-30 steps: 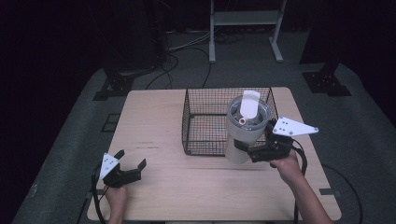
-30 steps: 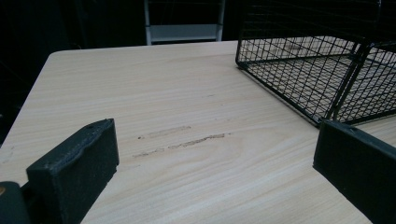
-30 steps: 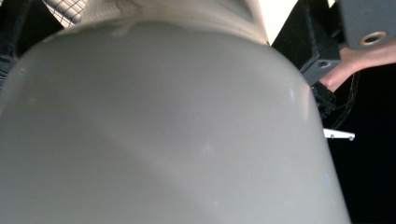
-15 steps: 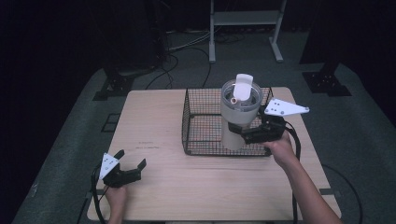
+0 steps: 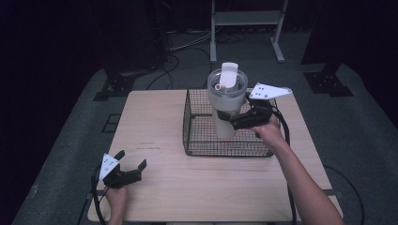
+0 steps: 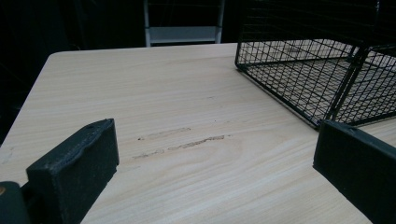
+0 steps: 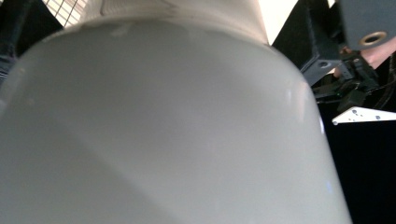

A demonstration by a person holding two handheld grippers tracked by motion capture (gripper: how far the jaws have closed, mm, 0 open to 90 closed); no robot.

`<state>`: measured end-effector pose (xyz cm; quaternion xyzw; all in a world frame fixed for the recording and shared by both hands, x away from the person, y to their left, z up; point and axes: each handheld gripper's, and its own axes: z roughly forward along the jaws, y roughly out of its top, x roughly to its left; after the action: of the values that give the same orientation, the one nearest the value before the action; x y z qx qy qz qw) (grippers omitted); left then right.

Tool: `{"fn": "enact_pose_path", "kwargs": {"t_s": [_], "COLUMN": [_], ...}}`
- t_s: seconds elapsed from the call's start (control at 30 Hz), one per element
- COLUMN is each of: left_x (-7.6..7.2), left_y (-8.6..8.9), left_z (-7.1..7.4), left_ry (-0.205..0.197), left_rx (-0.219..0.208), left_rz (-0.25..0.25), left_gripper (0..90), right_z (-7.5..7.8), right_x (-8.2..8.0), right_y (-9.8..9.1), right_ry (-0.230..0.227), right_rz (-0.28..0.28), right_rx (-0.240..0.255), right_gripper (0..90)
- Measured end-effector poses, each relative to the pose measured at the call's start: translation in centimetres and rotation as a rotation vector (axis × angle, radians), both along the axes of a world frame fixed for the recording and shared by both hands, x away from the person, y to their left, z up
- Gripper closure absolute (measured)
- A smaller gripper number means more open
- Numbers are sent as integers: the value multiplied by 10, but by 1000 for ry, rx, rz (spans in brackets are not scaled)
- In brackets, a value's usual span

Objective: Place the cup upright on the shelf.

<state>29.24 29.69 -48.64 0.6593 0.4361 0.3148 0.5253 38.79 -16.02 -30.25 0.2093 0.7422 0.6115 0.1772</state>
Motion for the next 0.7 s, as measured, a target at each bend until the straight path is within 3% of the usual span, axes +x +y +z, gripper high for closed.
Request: {"fn": "enact_pose_path", "kwargs": {"t_s": [0.7], "left_x": [-1], "left_y": [2], "left_z": [0], "left_ry": [-6], "left_rx": [-9], "left_rz": [-4], "left_gripper": [0], "right_z": [0], "right_x": [52], "right_y": [27], "right_ry": [42], "right_rz": [5], "right_rx": [-26], "right_gripper": [75]}}
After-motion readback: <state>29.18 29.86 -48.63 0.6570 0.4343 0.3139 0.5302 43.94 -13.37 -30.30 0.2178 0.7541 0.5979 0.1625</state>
